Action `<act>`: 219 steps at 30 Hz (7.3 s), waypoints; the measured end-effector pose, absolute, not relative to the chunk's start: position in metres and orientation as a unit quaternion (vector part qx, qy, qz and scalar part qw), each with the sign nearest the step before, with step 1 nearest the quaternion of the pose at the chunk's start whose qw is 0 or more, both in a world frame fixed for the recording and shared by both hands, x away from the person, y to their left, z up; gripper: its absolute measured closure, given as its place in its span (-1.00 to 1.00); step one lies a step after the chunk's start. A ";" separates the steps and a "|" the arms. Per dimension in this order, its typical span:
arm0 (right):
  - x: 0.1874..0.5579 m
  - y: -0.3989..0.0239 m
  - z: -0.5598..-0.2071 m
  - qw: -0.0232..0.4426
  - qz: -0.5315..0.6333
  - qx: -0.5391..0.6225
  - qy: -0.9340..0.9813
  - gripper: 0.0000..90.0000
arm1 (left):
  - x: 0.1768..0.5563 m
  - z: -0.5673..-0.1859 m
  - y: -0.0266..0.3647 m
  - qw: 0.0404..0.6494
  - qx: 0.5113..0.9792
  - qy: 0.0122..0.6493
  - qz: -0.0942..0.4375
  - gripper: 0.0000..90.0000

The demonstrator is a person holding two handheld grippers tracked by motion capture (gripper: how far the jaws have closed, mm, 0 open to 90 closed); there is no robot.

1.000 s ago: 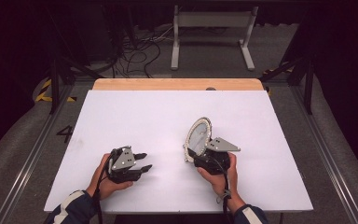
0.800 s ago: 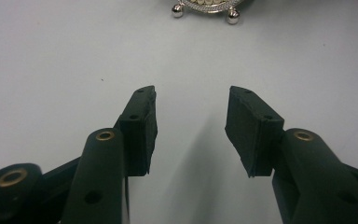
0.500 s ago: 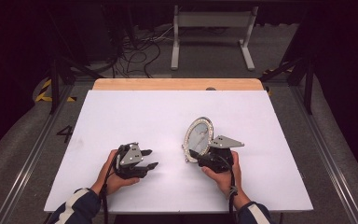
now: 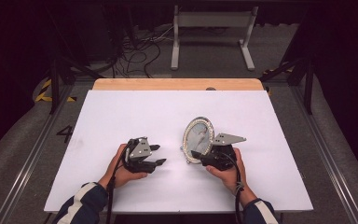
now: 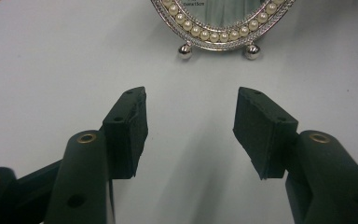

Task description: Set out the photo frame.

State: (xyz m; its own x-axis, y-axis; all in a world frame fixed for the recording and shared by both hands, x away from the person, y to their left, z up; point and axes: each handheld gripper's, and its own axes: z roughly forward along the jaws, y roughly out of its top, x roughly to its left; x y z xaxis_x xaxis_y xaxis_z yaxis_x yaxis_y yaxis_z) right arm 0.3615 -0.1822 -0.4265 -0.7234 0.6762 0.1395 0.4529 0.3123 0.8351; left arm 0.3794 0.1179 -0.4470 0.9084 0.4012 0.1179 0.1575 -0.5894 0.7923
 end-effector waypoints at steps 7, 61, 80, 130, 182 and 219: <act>0.365 -0.184 -0.426 0.108 0.468 0.345 0.806 0.51 | 0.387 -0.443 0.109 0.436 0.874 0.162 0.139 -0.05; 0.311 -0.205 -0.408 0.210 0.499 0.372 0.754 0.87 | 0.440 -0.451 0.050 0.466 0.870 0.152 0.049 -0.30; 0.320 -0.208 -0.411 0.208 0.498 0.386 0.748 0.85 | 0.437 -0.448 0.066 0.453 0.878 0.146 0.061 0.04; 0.326 -0.205 -0.415 0.225 0.492 0.388 0.746 0.83 | 0.430 -0.440 0.087 0.486 0.850 0.183 0.084 0.49; 0.350 -0.204 -0.421 0.232 0.472 0.402 0.749 0.84 | 0.411 -0.431 0.102 0.499 0.839 0.193 0.103 0.64; 0.354 -0.202 -0.421 0.246 0.460 0.384 0.761 0.84 | 0.403 -0.433 0.101 0.485 0.843 0.197 0.123 0.65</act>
